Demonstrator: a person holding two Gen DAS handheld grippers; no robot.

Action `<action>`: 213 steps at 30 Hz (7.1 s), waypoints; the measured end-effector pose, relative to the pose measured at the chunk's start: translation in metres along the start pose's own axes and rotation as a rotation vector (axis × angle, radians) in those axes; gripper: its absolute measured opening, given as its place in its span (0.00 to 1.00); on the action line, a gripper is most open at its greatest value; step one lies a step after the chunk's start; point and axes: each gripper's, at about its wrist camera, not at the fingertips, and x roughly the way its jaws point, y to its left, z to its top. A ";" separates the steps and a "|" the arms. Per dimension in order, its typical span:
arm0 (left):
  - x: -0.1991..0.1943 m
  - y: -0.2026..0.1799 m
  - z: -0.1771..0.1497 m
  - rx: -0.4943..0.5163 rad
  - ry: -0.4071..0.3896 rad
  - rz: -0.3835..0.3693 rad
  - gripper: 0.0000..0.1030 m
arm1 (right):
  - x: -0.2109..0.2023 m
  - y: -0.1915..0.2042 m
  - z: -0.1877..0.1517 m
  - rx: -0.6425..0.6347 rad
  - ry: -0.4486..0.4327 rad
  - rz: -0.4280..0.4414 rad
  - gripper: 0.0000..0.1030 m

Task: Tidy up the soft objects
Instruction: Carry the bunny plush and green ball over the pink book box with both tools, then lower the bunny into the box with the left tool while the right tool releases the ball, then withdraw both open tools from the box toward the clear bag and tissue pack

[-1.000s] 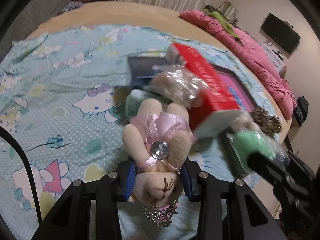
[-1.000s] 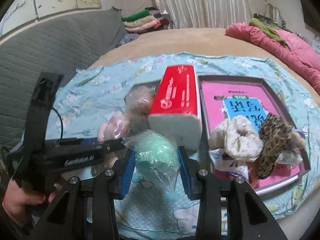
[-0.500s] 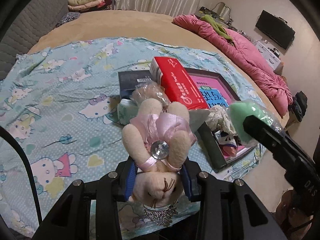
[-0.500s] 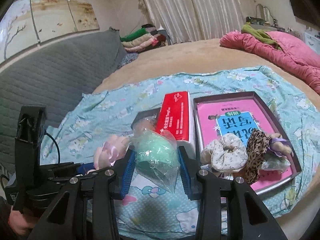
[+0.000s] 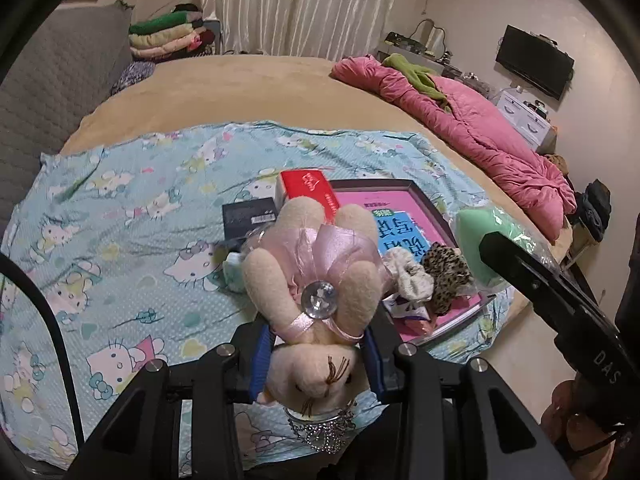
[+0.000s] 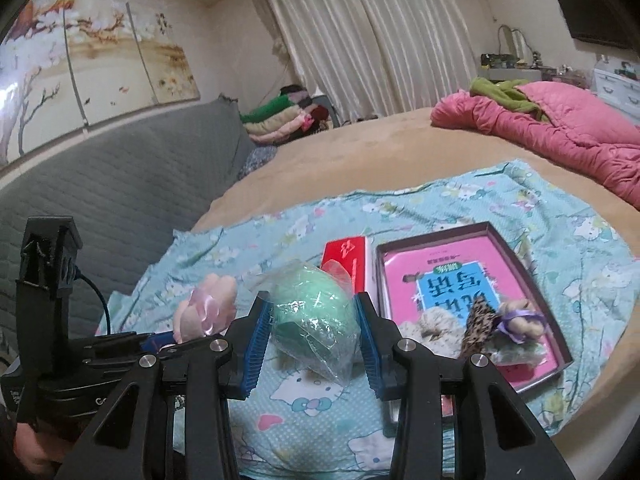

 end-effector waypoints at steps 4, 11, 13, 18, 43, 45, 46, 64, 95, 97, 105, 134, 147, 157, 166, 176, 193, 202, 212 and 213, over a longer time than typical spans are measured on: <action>-0.004 -0.014 0.003 0.022 -0.007 -0.005 0.38 | -0.012 -0.008 0.005 0.003 -0.021 -0.024 0.41; -0.005 -0.035 0.008 0.050 -0.013 -0.012 0.38 | -0.029 -0.030 0.009 0.046 -0.053 -0.048 0.41; -0.004 -0.041 0.009 0.060 -0.014 -0.011 0.38 | -0.034 -0.038 0.011 0.061 -0.065 -0.057 0.41; 0.001 -0.056 0.014 0.085 -0.013 -0.033 0.38 | -0.047 -0.065 0.014 0.108 -0.093 -0.105 0.41; 0.090 -0.124 0.006 0.210 0.130 -0.075 0.38 | -0.039 -0.146 -0.021 0.245 -0.030 -0.191 0.41; 0.092 -0.125 0.006 0.212 0.135 -0.072 0.38 | -0.034 -0.148 -0.024 0.249 -0.011 -0.182 0.41; 0.094 -0.125 0.006 0.214 0.138 -0.072 0.38 | -0.033 -0.148 -0.025 0.249 -0.007 -0.177 0.41; 0.142 -0.124 0.005 0.205 0.209 -0.064 0.38 | 0.009 -0.159 -0.053 0.237 0.160 -0.151 0.41; 0.182 -0.119 0.016 0.171 0.212 -0.065 0.38 | 0.070 -0.177 -0.063 0.190 0.199 -0.213 0.41; 0.183 -0.118 0.017 0.172 0.212 -0.064 0.38 | 0.074 -0.179 -0.064 0.197 0.204 -0.223 0.41; 0.190 -0.115 0.019 0.152 0.220 -0.071 0.38 | 0.075 -0.187 -0.070 0.224 0.206 -0.216 0.42; 0.191 -0.113 0.016 0.111 0.294 -0.116 0.46 | 0.043 -0.182 -0.066 0.301 0.151 -0.233 0.65; 0.176 -0.115 0.019 0.127 0.252 -0.103 0.62 | 0.033 -0.183 -0.061 0.323 0.124 -0.229 0.67; 0.152 -0.114 0.022 0.140 0.197 -0.082 0.70 | 0.022 -0.179 -0.056 0.329 0.097 -0.239 0.72; 0.125 -0.107 0.024 0.137 0.150 -0.073 0.78 | 0.009 -0.164 -0.043 0.281 0.052 -0.299 0.75; 0.090 -0.086 0.023 0.118 0.116 -0.050 0.81 | -0.001 -0.126 -0.025 0.196 0.026 -0.265 0.75; 0.033 -0.027 0.022 0.041 0.044 0.009 0.84 | 0.003 -0.042 -0.008 0.026 0.030 -0.180 0.76; 0.030 0.017 0.006 -0.016 0.046 0.035 0.84 | 0.024 0.000 -0.011 -0.079 0.071 -0.137 0.76; 0.048 0.086 -0.015 -0.128 0.077 0.081 0.84 | 0.075 0.043 -0.021 -0.203 0.154 -0.081 0.76; 0.051 0.091 -0.017 -0.136 0.081 0.083 0.84 | 0.081 0.047 -0.021 -0.216 0.165 -0.079 0.76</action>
